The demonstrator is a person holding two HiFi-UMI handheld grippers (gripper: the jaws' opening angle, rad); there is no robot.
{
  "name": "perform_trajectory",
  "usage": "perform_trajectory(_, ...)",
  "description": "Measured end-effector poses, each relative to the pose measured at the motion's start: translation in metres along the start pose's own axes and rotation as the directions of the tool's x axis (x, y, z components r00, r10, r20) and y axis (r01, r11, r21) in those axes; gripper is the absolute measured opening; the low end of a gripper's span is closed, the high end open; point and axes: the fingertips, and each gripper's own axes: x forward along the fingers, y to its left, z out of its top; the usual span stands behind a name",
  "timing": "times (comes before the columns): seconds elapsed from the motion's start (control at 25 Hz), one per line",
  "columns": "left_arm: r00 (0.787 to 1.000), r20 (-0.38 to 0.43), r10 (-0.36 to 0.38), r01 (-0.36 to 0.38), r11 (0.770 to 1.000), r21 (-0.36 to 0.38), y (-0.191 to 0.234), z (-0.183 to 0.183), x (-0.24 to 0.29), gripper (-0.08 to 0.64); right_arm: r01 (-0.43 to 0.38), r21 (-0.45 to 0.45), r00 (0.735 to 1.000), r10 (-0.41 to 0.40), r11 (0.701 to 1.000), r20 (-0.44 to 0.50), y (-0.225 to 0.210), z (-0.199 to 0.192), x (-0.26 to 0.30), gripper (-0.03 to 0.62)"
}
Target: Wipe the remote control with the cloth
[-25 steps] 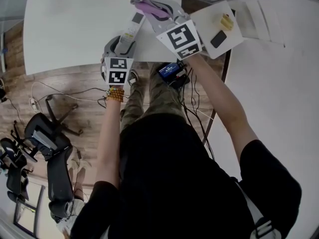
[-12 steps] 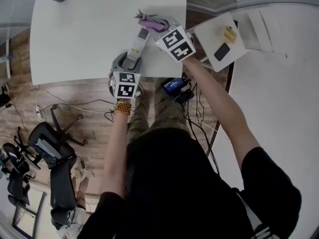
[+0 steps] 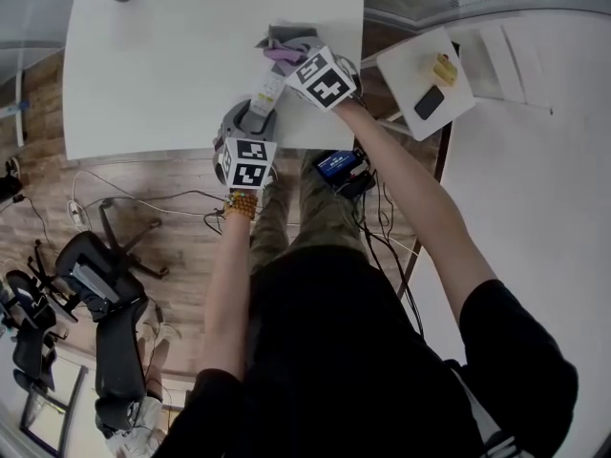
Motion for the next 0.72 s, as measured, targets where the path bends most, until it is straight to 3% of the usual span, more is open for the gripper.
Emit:
perform_trajectory(0.12,1.000,0.001,0.004,-0.004,1.000,0.007,0.000,-0.001,-0.001,0.229,-0.015,-0.046,1.000,0.014,0.999,-0.024,0.009,-0.002,0.005,0.054)
perform_trajectory(0.36,1.000,0.005,0.006,-0.006,1.000,0.010,0.002,0.000,0.001,0.229,-0.066,-0.039,0.997,0.064,0.997,-0.039,0.028,0.000,0.007,0.054)
perform_trajectory(0.52,1.000,0.004,0.005,-0.005,1.000,0.015,0.003,-0.001,-0.001,0.229,-0.093,-0.096,0.994,0.087,0.991,-0.068,0.048,-0.002,0.007,0.054)
perform_trajectory(0.72,1.000,0.002,0.004,-0.004,1.000,0.017,0.000,-0.001,0.003,0.229,-0.131,-0.101,0.990,0.125,0.986,-0.067,0.060,-0.005,0.006,0.054)
